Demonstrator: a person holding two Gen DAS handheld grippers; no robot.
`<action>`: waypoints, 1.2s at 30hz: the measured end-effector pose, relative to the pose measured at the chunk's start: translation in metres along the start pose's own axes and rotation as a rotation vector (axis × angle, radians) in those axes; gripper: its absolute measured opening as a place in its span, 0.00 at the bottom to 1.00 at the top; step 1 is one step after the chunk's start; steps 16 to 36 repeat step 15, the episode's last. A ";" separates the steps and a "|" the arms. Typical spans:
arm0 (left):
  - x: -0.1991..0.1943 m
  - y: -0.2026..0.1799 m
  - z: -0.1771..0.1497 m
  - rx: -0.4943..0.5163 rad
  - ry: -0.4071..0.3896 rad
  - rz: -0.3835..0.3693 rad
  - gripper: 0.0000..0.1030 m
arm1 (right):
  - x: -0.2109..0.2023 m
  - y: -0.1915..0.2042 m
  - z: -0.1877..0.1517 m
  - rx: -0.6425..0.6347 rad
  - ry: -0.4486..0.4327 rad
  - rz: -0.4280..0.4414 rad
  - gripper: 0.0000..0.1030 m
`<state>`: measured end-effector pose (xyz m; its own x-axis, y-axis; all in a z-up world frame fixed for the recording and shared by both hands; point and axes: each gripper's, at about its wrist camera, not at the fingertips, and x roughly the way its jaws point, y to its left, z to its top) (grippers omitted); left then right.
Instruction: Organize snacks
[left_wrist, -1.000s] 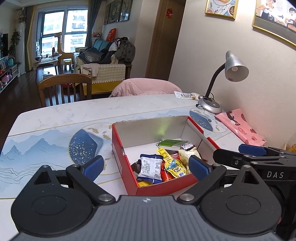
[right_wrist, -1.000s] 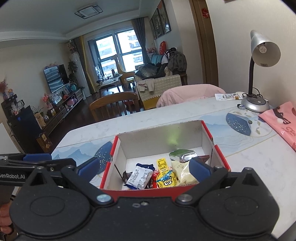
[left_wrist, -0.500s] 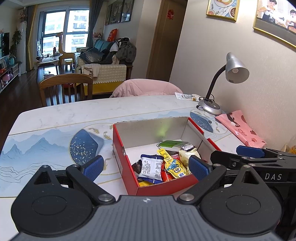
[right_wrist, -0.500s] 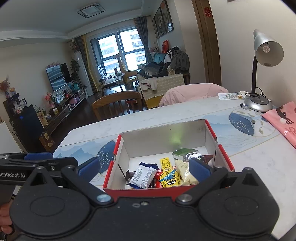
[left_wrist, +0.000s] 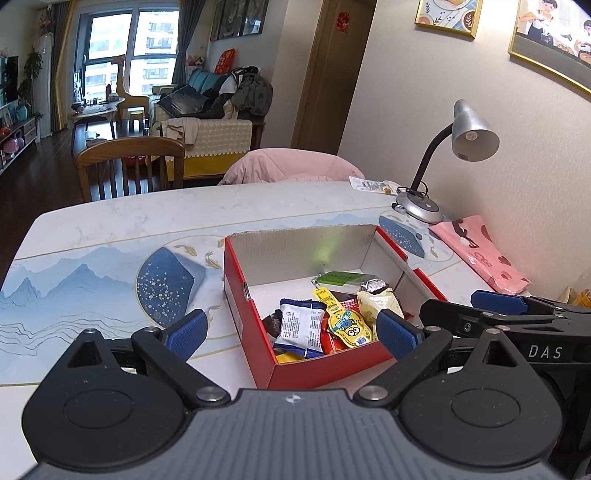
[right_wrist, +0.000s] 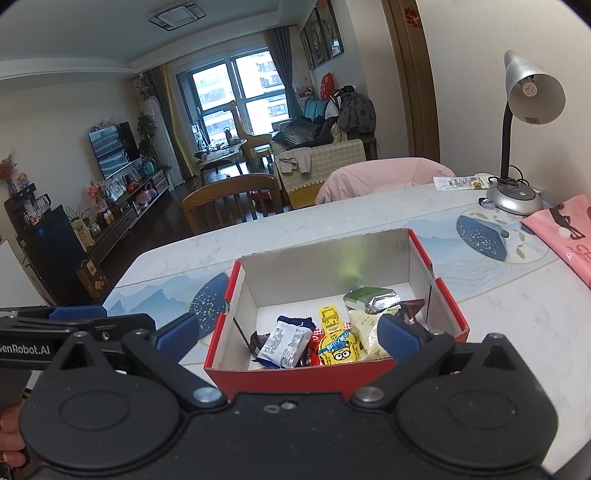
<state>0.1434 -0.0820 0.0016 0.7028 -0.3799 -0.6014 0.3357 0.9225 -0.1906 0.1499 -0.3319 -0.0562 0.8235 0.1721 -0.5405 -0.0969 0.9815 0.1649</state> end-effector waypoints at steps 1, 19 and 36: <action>0.000 0.000 0.000 -0.002 0.002 -0.001 0.96 | 0.000 0.000 0.000 0.001 0.001 0.000 1.00; 0.001 0.004 -0.002 -0.025 0.014 -0.006 0.96 | 0.003 0.005 -0.001 -0.002 0.010 0.003 1.00; 0.001 0.004 -0.002 -0.025 0.014 -0.006 0.96 | 0.003 0.005 -0.001 -0.002 0.010 0.003 1.00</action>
